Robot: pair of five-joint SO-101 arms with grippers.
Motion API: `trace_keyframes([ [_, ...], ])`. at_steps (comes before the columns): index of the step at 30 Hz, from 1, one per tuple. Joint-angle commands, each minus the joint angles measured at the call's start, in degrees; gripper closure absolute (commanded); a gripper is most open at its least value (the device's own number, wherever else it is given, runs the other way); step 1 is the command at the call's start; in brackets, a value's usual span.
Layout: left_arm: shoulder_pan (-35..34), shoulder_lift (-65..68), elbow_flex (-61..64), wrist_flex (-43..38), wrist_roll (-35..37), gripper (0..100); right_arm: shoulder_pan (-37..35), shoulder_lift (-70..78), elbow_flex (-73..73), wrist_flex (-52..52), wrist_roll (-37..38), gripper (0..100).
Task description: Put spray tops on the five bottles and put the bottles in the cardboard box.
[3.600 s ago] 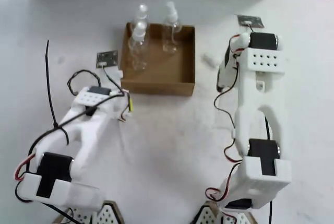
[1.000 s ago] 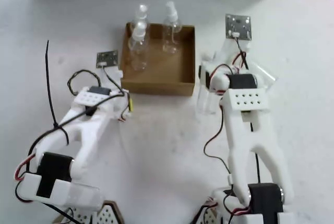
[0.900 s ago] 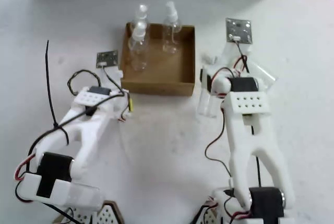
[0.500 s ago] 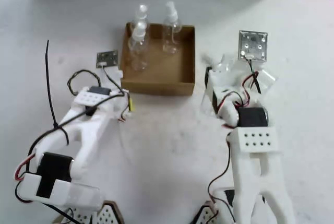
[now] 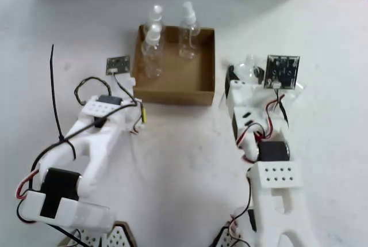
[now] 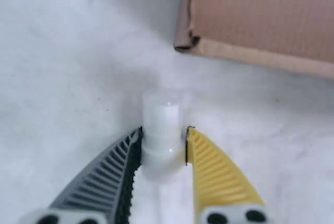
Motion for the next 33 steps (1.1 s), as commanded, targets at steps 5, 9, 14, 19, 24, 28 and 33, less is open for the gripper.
trace_keyframes([
  [5, -0.1, -2.2, 0.3, -1.1, -0.7, 98, -2.0, -15.5, 8.3, -2.0, 0.2, 98.2],
  [9, -0.1, -2.2, 0.3, -1.1, -0.7, 98, -5.8, -24.1, 13.1, -2.4, 0.6, 98.2],
  [14, -0.1, -2.2, 0.7, -1.1, -0.7, 98, -9.7, -29.5, 19.6, -12.0, 0.6, 98.2],
  [19, -0.1, -2.2, 0.7, -1.1, -0.7, 98, -13.1, -29.1, 25.1, -23.5, 0.6, 98.2],
  [24, -0.1, -2.2, 0.7, -1.1, -0.7, 98, -16.0, -29.1, 28.5, -28.9, 0.6, 98.2],
  [28, -0.2, -2.2, 0.7, -1.1, -0.7, 98, -17.6, -29.1, 30.6, -31.3, 0.6, 98.2],
  [33, -0.5, -2.4, 0.8, -0.8, -0.7, 98, -21.1, -27.1, 32.2, -32.2, 7.7, 98.2],
])
